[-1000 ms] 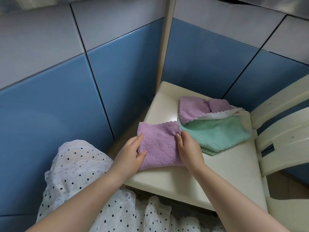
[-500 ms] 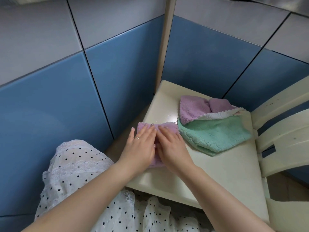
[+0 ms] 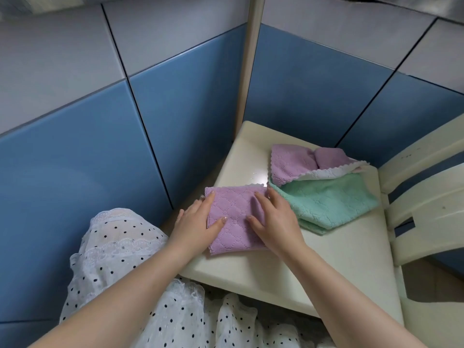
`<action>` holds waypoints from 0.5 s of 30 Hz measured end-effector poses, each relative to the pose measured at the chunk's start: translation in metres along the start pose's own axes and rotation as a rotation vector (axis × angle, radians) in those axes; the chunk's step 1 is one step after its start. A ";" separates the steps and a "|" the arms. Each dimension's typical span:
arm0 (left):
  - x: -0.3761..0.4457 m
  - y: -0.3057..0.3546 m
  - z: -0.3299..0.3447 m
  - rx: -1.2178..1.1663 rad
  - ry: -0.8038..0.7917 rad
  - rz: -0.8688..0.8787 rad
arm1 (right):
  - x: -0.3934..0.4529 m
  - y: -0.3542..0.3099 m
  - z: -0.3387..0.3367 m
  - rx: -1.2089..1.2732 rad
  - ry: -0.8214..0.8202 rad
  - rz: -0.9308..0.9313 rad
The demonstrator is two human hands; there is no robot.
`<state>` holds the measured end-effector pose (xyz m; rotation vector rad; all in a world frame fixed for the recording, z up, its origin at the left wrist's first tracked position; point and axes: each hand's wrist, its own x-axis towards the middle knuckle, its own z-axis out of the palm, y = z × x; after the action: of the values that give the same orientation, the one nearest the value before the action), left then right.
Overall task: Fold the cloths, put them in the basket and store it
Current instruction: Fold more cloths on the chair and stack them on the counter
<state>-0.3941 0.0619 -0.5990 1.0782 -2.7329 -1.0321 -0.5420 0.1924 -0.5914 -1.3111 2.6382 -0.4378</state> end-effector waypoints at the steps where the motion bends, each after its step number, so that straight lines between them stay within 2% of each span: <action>1: -0.006 -0.003 -0.002 -0.091 0.026 0.024 | -0.006 0.003 -0.003 0.015 0.052 0.029; 4: -0.018 -0.006 -0.006 -0.242 0.107 0.069 | -0.022 0.006 -0.006 0.070 -0.003 0.074; 8: -0.021 -0.001 -0.011 -0.388 0.153 0.018 | -0.024 -0.003 -0.008 0.383 -0.024 0.124; 12: -0.026 0.005 -0.028 -0.562 0.218 0.000 | -0.025 -0.022 -0.012 0.899 -0.009 0.312; 15: -0.033 0.014 -0.058 -0.779 0.187 -0.016 | -0.020 -0.038 -0.029 1.246 -0.018 0.408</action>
<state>-0.3629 0.0564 -0.5385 0.9694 -1.8752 -1.6767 -0.5094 0.1923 -0.5517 -0.3470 1.8034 -1.5731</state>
